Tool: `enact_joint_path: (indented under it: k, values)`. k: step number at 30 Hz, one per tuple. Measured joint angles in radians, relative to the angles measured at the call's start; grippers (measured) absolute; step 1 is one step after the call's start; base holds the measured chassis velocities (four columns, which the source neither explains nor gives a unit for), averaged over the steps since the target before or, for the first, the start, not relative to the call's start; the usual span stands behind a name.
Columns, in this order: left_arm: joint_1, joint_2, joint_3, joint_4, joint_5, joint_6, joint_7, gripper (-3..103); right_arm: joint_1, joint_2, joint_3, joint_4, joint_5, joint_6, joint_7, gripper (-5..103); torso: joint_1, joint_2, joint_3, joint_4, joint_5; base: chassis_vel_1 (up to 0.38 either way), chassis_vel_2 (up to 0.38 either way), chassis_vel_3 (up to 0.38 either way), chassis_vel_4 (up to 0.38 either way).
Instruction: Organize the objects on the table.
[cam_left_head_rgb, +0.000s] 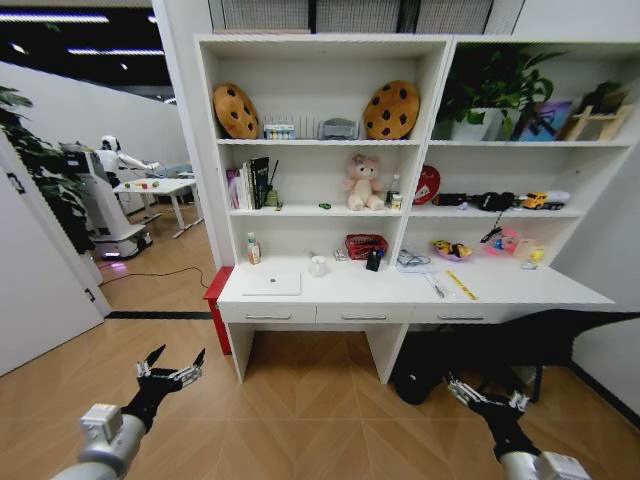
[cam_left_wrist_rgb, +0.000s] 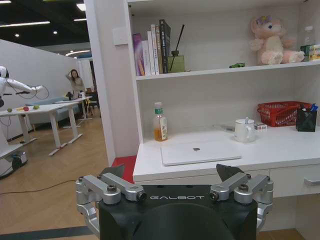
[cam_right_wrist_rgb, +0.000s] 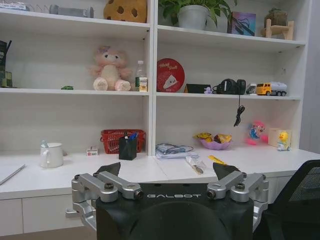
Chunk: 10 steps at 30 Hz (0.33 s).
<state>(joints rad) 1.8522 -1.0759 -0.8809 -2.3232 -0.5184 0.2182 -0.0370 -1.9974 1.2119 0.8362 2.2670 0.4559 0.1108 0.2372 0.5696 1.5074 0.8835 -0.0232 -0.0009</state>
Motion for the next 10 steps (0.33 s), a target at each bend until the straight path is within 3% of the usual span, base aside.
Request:
enact_joint_path:
  k: [10]
  values:
    - [0.0,0.0,0.0,0.0,0.0,0.0,0.0,100,0.0,0.0,0.0,0.0,0.0,0.0,0.0,100,0.0,0.0,0.0,-0.0001,0.0009,0.029,-0.002,-0.015,0.008]
